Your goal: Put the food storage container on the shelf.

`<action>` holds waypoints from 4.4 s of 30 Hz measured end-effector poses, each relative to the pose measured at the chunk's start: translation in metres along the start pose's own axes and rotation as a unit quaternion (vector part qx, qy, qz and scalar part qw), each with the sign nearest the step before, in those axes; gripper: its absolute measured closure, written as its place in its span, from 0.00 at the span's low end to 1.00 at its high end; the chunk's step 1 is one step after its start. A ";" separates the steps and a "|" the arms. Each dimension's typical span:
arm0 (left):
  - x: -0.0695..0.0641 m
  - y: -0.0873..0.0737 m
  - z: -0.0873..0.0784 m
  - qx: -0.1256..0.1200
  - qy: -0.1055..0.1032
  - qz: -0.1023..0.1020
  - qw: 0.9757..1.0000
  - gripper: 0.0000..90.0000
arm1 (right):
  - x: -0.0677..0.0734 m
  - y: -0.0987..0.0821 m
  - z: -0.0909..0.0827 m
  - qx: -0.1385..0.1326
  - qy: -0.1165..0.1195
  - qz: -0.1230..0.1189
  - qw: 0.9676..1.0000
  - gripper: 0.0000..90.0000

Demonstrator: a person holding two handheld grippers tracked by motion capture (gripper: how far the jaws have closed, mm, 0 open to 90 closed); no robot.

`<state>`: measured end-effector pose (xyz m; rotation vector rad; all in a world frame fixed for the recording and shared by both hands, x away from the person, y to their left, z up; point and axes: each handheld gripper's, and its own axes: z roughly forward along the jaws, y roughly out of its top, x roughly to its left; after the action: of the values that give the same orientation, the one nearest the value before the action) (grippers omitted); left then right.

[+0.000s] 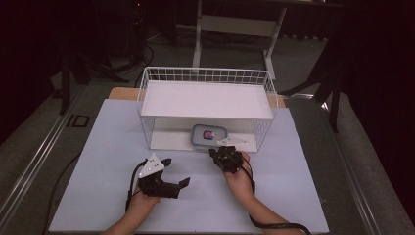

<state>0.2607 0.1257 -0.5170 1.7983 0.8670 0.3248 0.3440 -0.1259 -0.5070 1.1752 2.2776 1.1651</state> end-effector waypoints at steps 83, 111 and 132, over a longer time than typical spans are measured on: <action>0.002 0.020 -0.016 0.000 -0.039 0.022 0.999 0.03 | -0.017 -0.028 -0.067 -0.056 0.039 0.017 0.998 0.16; 0.021 -0.013 -0.062 0.033 -0.029 0.013 0.999 0.03 | -0.033 -0.075 -0.135 -0.055 0.037 0.016 0.998 0.16; 0.026 -0.015 -0.077 0.010 0.000 0.043 0.999 0.03 | -0.056 -0.090 -0.135 -0.074 0.031 -0.026 0.996 0.16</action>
<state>0.2269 0.2002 -0.5046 1.8577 0.7977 0.3727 0.2503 -0.2695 -0.4993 1.0320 2.2088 1.3417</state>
